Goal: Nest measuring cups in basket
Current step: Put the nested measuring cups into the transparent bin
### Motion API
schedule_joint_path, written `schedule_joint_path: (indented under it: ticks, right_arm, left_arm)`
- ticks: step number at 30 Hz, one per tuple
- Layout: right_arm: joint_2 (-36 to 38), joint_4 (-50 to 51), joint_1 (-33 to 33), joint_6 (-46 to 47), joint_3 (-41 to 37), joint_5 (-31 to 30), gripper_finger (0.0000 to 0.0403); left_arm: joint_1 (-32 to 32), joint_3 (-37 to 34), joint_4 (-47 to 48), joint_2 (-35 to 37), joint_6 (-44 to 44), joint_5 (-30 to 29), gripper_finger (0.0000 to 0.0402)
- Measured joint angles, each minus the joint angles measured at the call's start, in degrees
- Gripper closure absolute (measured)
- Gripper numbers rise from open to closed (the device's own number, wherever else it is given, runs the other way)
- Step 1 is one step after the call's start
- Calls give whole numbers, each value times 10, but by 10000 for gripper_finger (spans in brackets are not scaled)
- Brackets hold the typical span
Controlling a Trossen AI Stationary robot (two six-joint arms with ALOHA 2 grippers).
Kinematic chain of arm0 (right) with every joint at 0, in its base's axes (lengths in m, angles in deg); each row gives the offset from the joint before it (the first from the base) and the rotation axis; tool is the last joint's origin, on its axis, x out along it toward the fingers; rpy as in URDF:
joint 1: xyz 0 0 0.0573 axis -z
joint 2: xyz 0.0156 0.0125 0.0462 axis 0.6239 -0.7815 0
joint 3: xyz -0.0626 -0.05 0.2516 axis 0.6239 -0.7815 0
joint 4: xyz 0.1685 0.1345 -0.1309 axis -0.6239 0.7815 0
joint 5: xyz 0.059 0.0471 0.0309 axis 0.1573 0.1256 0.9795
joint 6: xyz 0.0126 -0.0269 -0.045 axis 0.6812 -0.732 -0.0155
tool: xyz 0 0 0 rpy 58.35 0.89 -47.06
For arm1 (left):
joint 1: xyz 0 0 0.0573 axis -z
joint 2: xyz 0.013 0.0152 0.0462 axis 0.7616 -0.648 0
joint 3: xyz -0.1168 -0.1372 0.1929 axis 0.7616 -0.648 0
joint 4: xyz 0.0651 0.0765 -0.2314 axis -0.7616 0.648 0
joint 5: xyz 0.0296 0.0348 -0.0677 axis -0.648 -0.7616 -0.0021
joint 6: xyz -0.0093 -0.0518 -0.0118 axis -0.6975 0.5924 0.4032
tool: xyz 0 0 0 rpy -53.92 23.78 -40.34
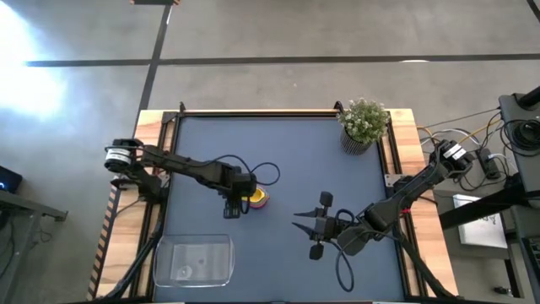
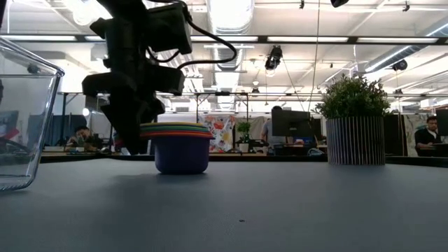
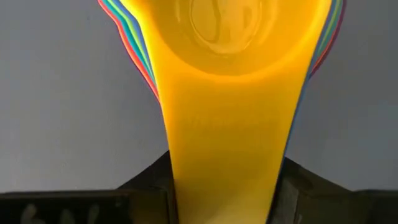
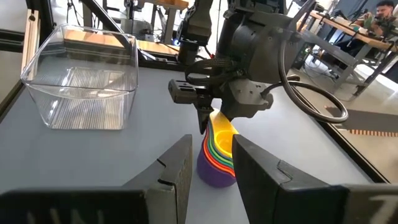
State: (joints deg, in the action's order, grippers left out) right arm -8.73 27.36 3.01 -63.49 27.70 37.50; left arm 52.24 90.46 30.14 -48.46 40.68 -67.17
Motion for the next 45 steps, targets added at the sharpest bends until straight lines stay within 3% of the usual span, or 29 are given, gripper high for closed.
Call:
schedule_joint_path:
  ticks: [2, 9, 15, 21, 32, 40, 45]
  right_arm:
    - [0, 0, 0, 0, 0, 0, 301]
    - [0, 0, 0, 2, 0, 0, 301]
    - [0, 0, 0, 2, -5, 0, 301]
    - [0, 0, 0, 2, -5, 0, 301]
    - [0, -1, 0, 2, -5, 0, 301]
    - [0, -1, 0, 2, -6, 0, 301]
    - [0, -1, 0, 2, -6, 0, 301]
  left_arm:
    - [0, 0, 0, 1, 4, 0, 253]
    - [0, 0, 4, 5, 12, 0, 128]
    - [0, 10, 27, 11, 18, -3, 91]
    - [0, 13, 30, 25, 18, -14, 106]
    - [0, 13, 28, 9, 23, -16, 177]
    - [0, 12, 27, 6, 22, -28, 278]
    - [-1, 12, 27, 6, 18, -27, 277]
